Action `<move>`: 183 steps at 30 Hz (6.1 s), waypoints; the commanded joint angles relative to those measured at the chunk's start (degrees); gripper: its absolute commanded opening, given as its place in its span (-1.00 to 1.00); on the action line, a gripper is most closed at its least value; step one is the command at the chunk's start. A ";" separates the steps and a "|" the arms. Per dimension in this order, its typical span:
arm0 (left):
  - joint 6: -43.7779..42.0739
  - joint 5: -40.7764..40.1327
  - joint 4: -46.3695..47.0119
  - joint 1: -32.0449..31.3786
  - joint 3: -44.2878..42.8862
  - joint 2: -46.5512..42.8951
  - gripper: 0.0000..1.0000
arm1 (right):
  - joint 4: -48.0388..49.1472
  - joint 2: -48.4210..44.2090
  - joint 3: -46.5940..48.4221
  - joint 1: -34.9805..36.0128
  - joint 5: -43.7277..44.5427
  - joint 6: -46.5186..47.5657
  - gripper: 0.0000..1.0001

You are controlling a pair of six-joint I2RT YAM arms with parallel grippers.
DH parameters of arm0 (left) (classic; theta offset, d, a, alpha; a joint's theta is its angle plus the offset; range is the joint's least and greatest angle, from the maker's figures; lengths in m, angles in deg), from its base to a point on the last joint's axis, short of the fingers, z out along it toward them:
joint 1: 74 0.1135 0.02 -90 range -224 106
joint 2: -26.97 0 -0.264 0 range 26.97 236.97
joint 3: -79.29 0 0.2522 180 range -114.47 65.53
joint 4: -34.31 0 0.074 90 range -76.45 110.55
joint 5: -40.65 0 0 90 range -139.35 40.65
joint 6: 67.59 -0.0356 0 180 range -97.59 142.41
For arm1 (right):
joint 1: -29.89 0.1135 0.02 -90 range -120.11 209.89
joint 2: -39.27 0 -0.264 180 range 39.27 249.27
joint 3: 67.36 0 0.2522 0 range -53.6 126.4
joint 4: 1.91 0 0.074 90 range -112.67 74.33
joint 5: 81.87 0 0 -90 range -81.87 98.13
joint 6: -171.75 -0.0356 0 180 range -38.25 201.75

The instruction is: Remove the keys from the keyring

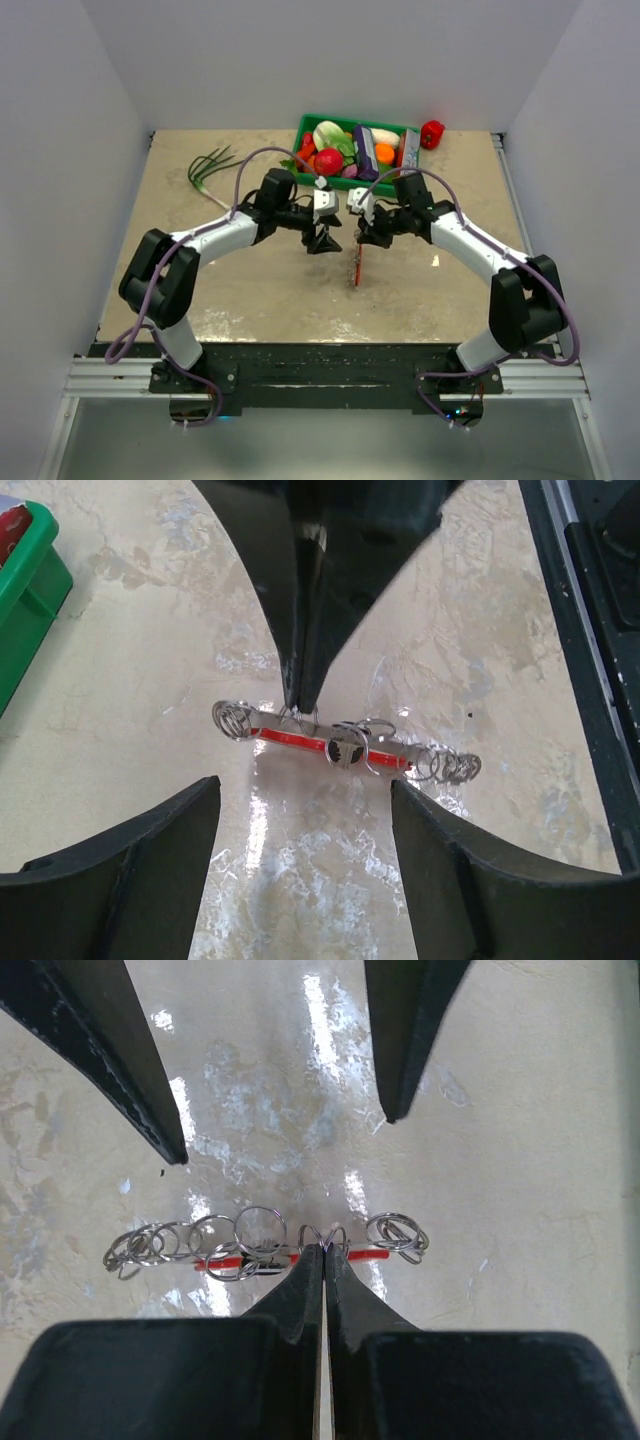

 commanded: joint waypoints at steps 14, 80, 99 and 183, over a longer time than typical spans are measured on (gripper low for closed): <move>-13.32 -10.35 4.45 -7.14 7.27 -4.21 0.49 | -2.36 1.77 2.95 -3.30 -9.81 -1.02 -1.00; -12.88 -19.76 7.89 -11.09 6.57 -2.72 0.10 | -7.28 3.53 3.92 -5.23 -14.99 1.44 -1.00; -1.80 -38.22 15.10 -11.09 5.43 -3.24 0.18 | -7.46 2.39 3.48 -5.23 -15.34 1.62 -1.00; -18.77 -49.04 3.49 -17.86 12.02 -18.71 0.14 | -2.44 4.49 9.63 2.76 7.33 -19.21 -1.00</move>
